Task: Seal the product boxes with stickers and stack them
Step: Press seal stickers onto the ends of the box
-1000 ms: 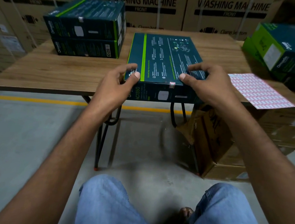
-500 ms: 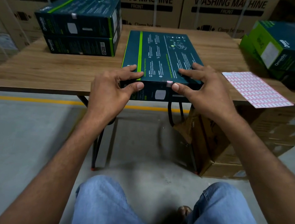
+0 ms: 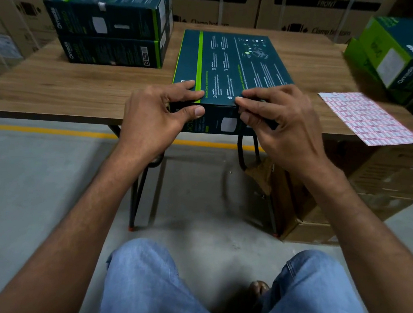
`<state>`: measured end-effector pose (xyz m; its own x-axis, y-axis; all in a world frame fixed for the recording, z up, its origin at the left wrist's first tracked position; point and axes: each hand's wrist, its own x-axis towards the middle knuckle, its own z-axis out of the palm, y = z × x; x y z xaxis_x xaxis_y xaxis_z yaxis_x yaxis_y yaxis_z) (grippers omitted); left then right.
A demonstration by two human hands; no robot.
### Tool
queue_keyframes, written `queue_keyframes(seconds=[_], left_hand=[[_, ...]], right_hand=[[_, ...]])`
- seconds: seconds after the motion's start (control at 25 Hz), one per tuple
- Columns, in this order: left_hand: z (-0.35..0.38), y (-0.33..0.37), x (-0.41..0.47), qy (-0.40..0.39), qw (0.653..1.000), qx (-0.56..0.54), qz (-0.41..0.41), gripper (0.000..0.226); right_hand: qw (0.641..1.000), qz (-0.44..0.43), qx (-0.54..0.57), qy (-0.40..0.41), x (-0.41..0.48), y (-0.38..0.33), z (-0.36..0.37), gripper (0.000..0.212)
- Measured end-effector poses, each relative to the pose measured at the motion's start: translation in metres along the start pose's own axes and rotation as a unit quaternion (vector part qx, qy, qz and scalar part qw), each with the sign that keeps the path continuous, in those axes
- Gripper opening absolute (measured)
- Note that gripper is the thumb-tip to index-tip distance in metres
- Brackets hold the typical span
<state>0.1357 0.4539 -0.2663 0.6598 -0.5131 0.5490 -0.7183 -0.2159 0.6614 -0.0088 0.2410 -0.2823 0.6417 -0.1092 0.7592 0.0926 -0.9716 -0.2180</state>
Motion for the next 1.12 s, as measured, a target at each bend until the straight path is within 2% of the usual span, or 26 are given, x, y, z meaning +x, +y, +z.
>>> queue_keyframes(seconds=[0.16, 0.32, 0.52, 0.6, 0.68, 0.8, 0.88, 0.96, 1.04, 1.12], left_hand=[[-0.001, 0.000, 0.000, 0.000, 1.000, 0.001, 0.004, 0.034], [-0.002, 0.001, 0.000, -0.009, 1.000, 0.016, 0.003, 0.035], [-0.004, 0.002, -0.001, -0.008, 1.000, 0.021, 0.008, 0.036], [-0.003, 0.001, -0.002, -0.008, 1.000, 0.024, 0.003, 0.036], [-0.004, 0.002, -0.002, -0.013, 1.000, 0.024, 0.000, 0.036], [-0.007, 0.005, -0.003, -0.043, 0.999, 0.017, -0.006, 0.037], [-0.012, 0.010, -0.005, -0.060, 0.998, 0.014, -0.031, 0.041], [-0.016, 0.012, -0.002, -0.044, 0.996, -0.007, -0.079, 0.053], [-0.017, 0.016, 0.007, -0.041, 0.988, -0.037, -0.144, 0.065], [-0.014, 0.024, 0.015, -0.070, 0.972, -0.080, -0.207, 0.064]], right_hand=[[0.997, 0.037, 0.056, 0.022, -0.001, 0.002, 0.000, 0.027], [0.999, 0.032, 0.021, 0.013, 0.001, 0.001, 0.001, 0.027], [0.998, 0.040, 0.039, 0.014, 0.002, -0.003, -0.004, 0.028], [1.000, 0.027, -0.006, 0.007, 0.001, -0.007, -0.002, 0.028], [0.998, 0.032, -0.055, -0.026, 0.000, -0.008, -0.004, 0.037], [0.993, 0.104, 0.005, -0.056, 0.003, -0.010, -0.015, 0.050], [0.982, 0.181, 0.052, -0.010, 0.012, -0.013, -0.025, 0.044], [0.968, 0.249, 0.014, 0.004, 0.025, -0.012, -0.032, 0.040], [0.944, 0.325, -0.006, -0.061, 0.036, -0.007, -0.034, 0.047], [0.920, 0.374, 0.035, -0.116, 0.041, -0.004, -0.032, 0.056]])
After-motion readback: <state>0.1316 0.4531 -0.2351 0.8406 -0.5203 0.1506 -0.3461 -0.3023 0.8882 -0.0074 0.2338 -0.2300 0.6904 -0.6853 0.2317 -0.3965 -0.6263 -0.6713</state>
